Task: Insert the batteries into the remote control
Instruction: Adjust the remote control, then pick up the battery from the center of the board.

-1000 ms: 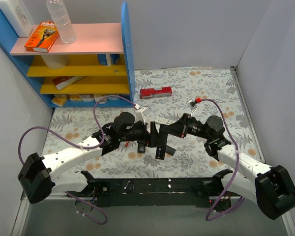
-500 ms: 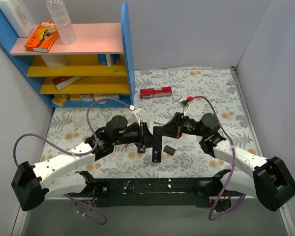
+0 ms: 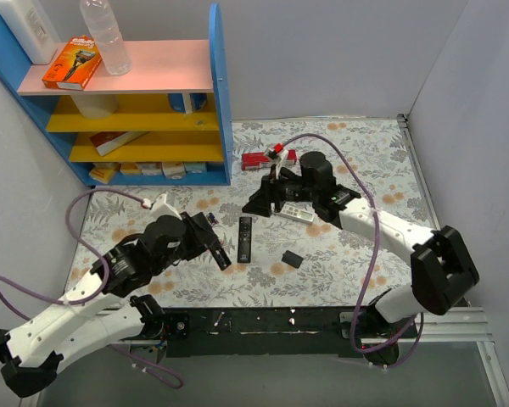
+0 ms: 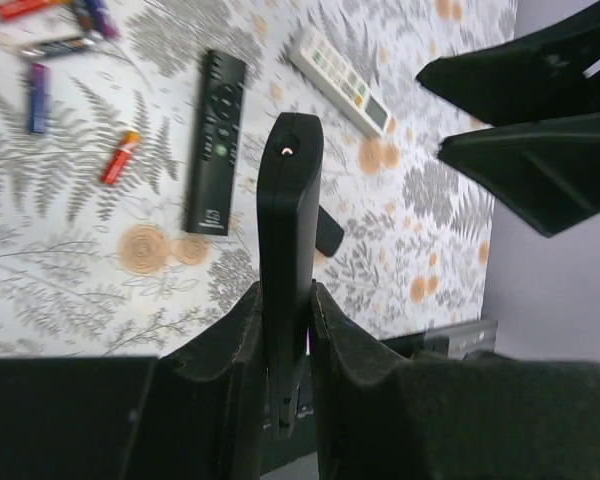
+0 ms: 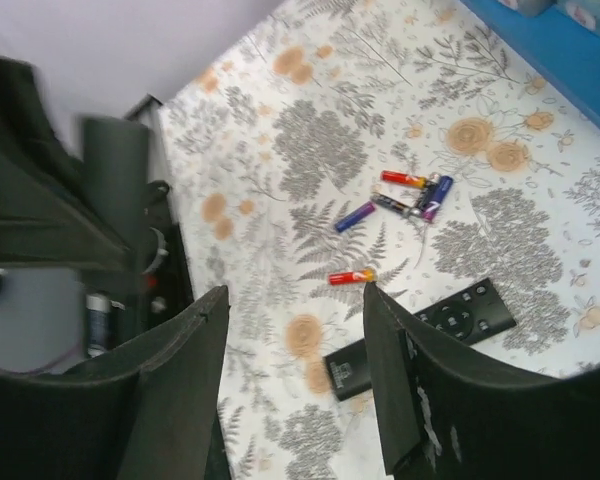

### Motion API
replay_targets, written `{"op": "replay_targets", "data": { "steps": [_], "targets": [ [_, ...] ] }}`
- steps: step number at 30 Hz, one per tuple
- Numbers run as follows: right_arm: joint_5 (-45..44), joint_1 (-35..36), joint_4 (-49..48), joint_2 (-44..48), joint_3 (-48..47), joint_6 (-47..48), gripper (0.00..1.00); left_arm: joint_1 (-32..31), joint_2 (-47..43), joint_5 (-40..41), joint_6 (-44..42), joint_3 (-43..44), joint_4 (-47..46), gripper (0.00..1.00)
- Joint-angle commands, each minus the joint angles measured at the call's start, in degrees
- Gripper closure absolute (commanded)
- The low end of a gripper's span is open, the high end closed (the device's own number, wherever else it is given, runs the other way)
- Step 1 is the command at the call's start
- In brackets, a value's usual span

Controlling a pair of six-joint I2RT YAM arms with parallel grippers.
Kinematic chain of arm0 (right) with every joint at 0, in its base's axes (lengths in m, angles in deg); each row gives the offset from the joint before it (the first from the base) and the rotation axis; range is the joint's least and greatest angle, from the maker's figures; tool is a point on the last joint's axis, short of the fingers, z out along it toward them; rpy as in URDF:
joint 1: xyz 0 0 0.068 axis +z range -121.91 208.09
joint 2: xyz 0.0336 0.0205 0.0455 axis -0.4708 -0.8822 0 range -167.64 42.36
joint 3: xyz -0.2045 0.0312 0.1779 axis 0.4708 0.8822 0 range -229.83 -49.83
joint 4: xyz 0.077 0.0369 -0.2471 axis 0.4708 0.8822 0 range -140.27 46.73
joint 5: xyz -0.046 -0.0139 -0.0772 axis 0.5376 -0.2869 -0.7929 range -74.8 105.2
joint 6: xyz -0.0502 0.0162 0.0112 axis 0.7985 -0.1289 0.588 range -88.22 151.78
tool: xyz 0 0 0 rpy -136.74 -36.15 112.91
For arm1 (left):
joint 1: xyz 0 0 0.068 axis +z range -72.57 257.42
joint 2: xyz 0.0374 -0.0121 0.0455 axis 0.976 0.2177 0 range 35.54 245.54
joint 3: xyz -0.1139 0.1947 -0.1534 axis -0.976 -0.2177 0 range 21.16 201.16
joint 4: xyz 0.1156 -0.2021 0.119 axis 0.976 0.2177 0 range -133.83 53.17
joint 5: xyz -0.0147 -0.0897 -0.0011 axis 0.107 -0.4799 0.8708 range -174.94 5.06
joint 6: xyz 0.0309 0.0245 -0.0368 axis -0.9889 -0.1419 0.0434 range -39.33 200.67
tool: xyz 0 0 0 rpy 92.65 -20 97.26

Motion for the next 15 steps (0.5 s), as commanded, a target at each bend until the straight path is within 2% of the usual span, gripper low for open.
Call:
{"op": "replay_targets", "data": {
  "steps": [1, 4, 9, 15],
  "targets": [
    [-6.9, 5.0, 14.2, -8.0, -9.5, 19.0, 0.41, 0.1, -6.0, 14.1, 8.8, 5.2, 17.3, 1.0],
    [-9.4, 8.7, 20.9, -15.4, -17.8, 28.5, 0.42, 0.1, -9.2, 16.7, 8.9, 7.1, 19.9, 1.0],
    [-14.5, 13.9, 27.3, -28.2, -31.0, 40.7, 0.47, 0.1, -12.7, 18.8, 6.1, 9.4, 19.0, 1.0],
    [-19.7, 17.3, 30.0, -38.9, -40.1, 47.3, 0.53, 0.1, -15.8, 18.5, 0.1, 9.9, 13.5, 1.0]
  ]
}}
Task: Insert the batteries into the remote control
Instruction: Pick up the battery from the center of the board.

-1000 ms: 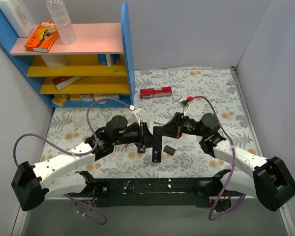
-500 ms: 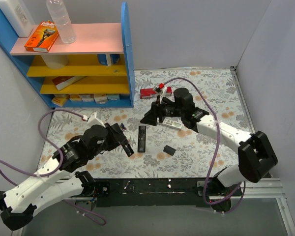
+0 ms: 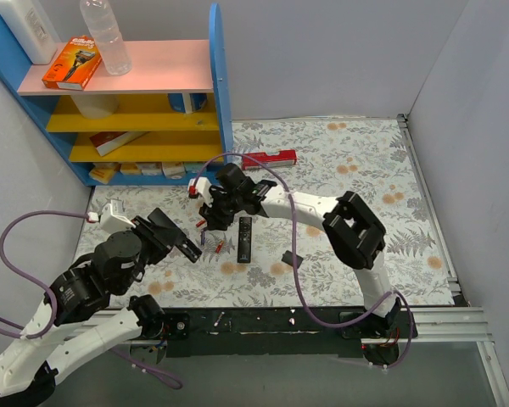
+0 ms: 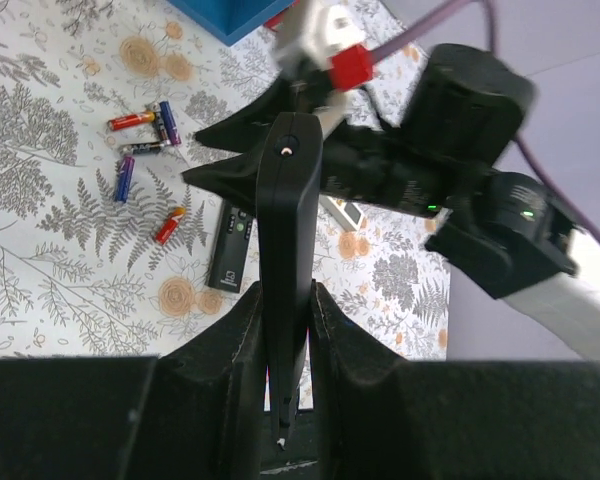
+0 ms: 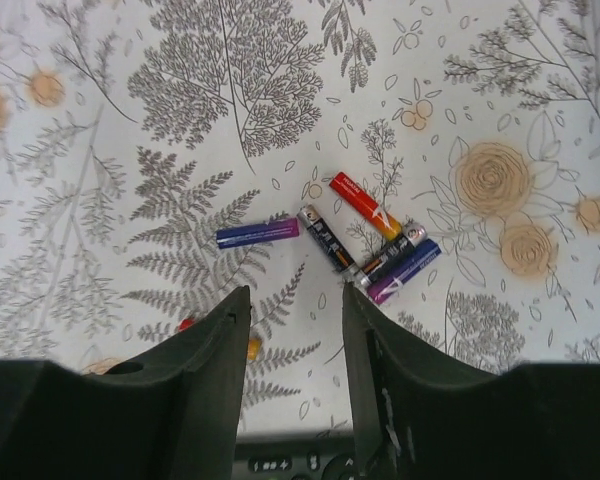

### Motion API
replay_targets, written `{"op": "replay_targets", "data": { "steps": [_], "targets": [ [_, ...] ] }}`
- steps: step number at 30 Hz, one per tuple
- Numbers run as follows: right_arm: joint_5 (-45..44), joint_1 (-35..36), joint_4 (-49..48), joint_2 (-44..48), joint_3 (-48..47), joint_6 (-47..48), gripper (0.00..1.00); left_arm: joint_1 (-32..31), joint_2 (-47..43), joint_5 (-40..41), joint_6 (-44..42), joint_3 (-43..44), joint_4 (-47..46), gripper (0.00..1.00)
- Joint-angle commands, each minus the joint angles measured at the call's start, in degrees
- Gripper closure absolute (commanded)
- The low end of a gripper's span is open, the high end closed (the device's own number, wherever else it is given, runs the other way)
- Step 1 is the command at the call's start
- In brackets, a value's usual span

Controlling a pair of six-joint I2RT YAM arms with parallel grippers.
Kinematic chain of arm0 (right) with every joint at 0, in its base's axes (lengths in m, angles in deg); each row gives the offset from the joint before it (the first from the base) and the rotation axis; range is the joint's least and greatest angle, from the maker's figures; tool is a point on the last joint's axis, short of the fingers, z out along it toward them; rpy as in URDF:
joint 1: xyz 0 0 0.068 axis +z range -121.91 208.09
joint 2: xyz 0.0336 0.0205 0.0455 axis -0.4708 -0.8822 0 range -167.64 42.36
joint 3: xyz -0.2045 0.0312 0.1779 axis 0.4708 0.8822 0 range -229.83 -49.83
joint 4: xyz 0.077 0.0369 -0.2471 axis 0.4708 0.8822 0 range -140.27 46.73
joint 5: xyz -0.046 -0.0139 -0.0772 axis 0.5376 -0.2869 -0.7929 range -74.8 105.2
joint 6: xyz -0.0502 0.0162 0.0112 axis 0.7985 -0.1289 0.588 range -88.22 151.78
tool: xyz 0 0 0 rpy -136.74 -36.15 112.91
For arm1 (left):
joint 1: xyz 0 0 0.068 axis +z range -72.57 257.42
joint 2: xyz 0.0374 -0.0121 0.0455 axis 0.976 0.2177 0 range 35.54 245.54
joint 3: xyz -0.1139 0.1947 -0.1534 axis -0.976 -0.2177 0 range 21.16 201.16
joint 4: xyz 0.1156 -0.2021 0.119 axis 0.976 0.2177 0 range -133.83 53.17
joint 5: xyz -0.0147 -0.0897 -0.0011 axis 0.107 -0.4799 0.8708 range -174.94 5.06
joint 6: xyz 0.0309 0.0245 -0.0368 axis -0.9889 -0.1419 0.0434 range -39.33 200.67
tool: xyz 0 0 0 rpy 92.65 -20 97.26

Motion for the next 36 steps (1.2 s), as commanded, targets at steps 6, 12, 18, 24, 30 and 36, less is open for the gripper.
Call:
{"op": "replay_targets", "data": {
  "steps": [6, 12, 18, 24, 30, 36],
  "targets": [
    [-6.9, 2.8, 3.9, -8.7, -10.5, 12.9, 0.55, 0.1, -3.5, 1.6, -6.8, 1.3, -5.4, 1.0],
    [-7.1, 3.5, 5.4, -12.4, -13.9, 14.9, 0.58, 0.1, -3.5, 1.8, -8.0, 2.1, -5.0, 1.0],
    [-6.7, 4.2, 7.6, -15.6, -17.1, 15.8, 0.62, 0.1, -3.5, 2.0, -9.0, 2.6, -4.9, 1.0],
    [-6.3, 4.6, 9.2, -17.0, -18.1, 16.3, 0.62, 0.0, -3.6, 1.3, -9.3, 2.7, -4.9, 1.0],
    [-6.0, 4.7, 10.5, -17.5, -18.0, 16.4, 0.73, 0.0, -3.6, 1.1, -9.4, 2.6, -4.7, 1.0],
    [-6.6, 4.7, 10.5, -15.3, -15.3, 16.2, 0.9, 0.1, -3.6, 0.7, -9.6, 2.1, -5.2, 1.0]
  ]
}}
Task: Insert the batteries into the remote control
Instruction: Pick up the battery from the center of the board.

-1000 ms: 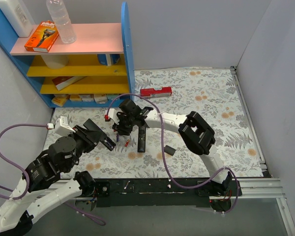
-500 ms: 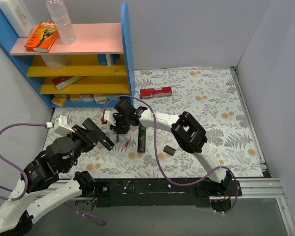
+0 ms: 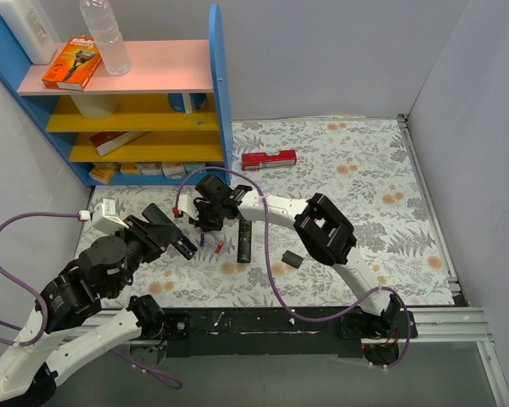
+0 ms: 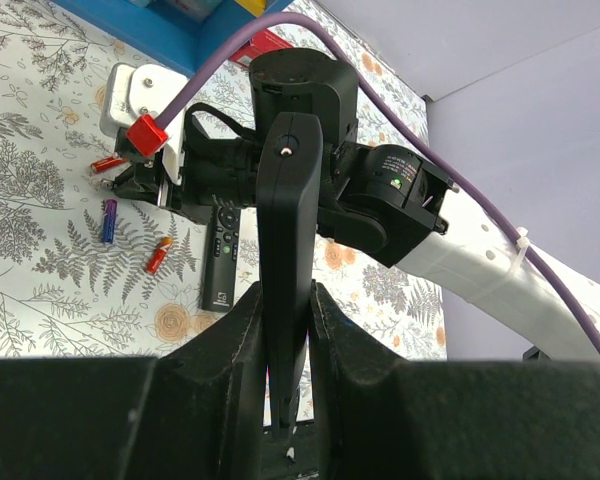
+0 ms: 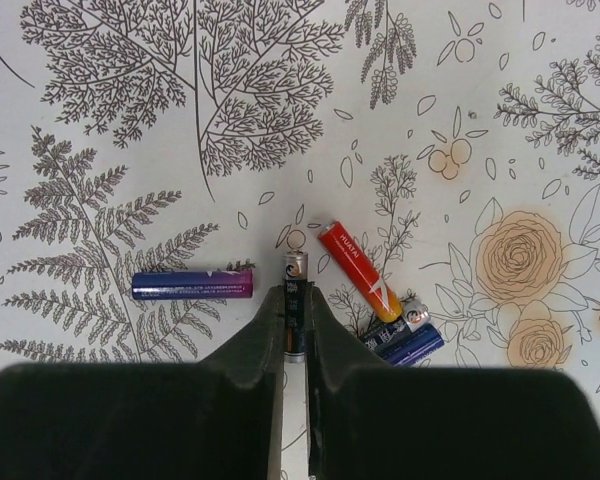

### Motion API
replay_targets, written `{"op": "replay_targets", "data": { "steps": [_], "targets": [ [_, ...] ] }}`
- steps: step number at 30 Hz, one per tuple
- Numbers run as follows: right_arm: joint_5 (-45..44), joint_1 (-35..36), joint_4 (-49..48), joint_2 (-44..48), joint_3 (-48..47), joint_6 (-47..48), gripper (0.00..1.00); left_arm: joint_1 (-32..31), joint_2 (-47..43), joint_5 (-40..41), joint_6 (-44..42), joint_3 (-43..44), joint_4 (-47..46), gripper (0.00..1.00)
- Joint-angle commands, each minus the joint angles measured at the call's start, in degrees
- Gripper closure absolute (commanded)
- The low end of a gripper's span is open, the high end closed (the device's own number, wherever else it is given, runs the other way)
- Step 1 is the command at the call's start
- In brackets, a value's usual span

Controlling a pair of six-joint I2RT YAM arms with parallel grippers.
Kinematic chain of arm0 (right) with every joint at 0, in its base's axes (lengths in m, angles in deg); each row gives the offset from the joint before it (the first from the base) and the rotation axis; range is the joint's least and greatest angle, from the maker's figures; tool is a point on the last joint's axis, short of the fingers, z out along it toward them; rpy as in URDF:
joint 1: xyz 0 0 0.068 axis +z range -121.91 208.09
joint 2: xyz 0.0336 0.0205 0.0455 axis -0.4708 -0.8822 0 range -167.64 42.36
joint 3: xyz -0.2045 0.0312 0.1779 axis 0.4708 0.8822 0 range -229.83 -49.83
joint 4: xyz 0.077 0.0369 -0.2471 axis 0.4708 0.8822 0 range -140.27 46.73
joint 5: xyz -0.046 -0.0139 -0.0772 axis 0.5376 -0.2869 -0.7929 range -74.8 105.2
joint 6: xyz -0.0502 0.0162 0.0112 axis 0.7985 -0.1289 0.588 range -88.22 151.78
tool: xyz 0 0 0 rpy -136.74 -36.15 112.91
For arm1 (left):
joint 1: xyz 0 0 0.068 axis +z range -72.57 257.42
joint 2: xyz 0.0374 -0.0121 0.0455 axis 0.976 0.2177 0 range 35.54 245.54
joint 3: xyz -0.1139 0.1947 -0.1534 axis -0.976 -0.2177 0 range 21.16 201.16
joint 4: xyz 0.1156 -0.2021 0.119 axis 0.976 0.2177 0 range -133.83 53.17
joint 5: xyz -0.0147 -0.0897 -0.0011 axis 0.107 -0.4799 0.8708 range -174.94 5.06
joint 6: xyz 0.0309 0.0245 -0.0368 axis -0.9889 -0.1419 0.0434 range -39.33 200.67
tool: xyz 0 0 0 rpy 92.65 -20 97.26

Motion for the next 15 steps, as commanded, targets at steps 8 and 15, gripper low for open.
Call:
{"op": "replay_targets", "data": {
  "steps": [8, 15],
  "targets": [
    [-0.4, 0.3, -2.5, 11.3, 7.0, -1.8, 0.99, 0.1, 0.0, -1.1, -1.9, -1.1, -6.5, 1.0],
    [-8.0, -0.2, -3.5, 26.0, 18.8, -9.1, 0.99, 0.0, 1.3, -2.3, -3.1, -5.0, -14.2, 1.0]
  ]
}}
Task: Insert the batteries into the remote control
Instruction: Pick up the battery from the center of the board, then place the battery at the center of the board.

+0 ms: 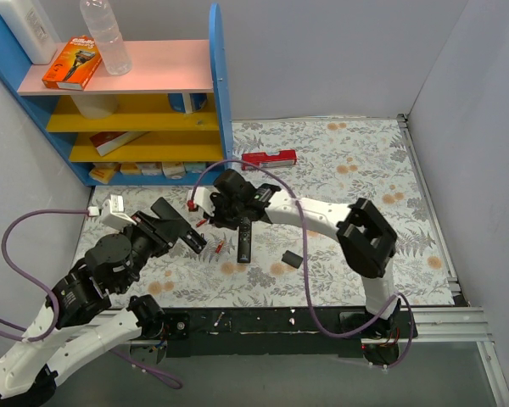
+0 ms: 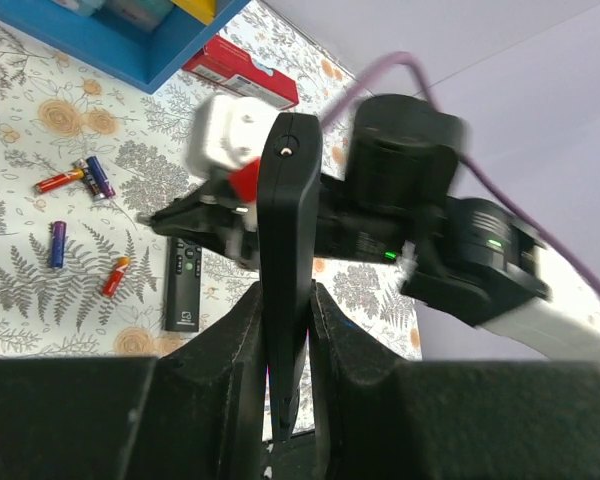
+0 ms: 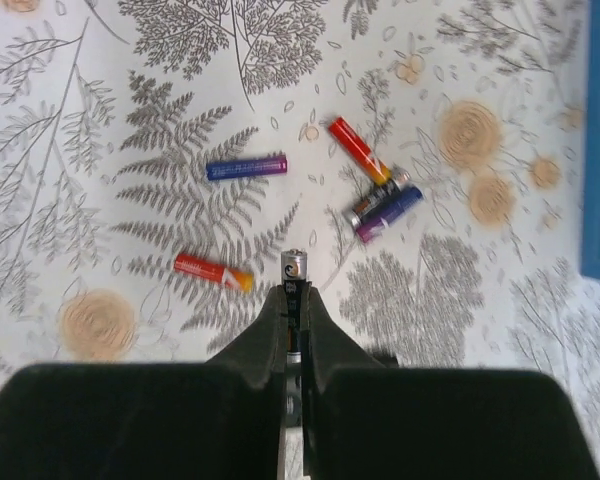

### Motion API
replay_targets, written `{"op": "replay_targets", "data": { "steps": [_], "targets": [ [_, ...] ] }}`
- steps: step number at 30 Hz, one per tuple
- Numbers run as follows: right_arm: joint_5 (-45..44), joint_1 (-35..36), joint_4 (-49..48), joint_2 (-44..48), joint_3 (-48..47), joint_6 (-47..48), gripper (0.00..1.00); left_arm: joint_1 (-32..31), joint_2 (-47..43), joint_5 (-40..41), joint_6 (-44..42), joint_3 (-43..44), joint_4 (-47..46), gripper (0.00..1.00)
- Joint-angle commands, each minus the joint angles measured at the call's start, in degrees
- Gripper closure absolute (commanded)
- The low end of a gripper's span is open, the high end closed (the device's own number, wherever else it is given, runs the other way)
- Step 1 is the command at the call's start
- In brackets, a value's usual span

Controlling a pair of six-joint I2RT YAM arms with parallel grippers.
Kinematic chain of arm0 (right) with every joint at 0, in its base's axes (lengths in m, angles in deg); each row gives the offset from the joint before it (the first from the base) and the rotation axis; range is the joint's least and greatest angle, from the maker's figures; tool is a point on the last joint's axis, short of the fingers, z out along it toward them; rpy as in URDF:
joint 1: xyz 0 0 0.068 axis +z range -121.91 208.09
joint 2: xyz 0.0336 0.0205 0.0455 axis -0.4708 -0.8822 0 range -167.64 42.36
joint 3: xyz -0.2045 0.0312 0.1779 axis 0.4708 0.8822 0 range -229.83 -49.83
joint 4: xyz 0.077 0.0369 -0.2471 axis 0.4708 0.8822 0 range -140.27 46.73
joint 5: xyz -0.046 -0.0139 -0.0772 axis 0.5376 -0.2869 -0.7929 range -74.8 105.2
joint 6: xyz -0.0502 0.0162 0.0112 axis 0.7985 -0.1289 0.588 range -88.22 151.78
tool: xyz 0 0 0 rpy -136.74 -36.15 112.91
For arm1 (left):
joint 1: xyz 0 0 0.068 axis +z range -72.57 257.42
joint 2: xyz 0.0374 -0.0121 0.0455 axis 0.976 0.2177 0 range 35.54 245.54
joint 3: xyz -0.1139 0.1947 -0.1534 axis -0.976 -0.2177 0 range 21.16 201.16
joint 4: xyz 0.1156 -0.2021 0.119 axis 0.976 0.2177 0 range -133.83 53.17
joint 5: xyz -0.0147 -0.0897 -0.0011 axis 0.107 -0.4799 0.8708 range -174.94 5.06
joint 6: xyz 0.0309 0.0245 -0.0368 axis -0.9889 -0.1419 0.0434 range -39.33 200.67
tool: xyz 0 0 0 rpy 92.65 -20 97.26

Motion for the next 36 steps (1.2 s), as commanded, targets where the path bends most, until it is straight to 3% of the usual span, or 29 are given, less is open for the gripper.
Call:
{"op": "replay_targets", "data": {
  "steps": [1, 9, 12, 22, 31, 36],
  "targets": [
    [-6.6, -0.6, -2.1, 11.1, 8.3, -6.7, 0.99, 0.1, 1.7, -1.0, -1.2, -3.0, -7.0, 1.0],
    [-31.2, -2.6, 6.9, 26.3, 26.0, -30.4, 0.99, 0.1, 4.5, -1.6, -1.2, -8.4, -16.4, 1.0],
    [-35.6, -3.9, 10.5, 30.4, 32.5, -39.3, 0.99, 0.1, 6.1, -2.1, -1.2, -9.9, -18.7, 1.0],
    [-34.2, -12.4, 12.0, 32.3, 43.3, -53.2, 0.96, 0.1, 9.7, -1.6, -2.6, -12.3, -23.1, 1.0],
    [-34.2, -14.5, 13.0, 26.4, 42.2, -61.0, 0.8, 0.1, 9.5, -3.1, -8.8, -14.4, -26.7, 1.0],
    [-32.6, -14.8, 14.5, 25.4, 41.8, -65.2, 0.62, 0.1, 7.7, -4.8, -11.7, -17.1, -28.9, 1.0]
  ]
}}
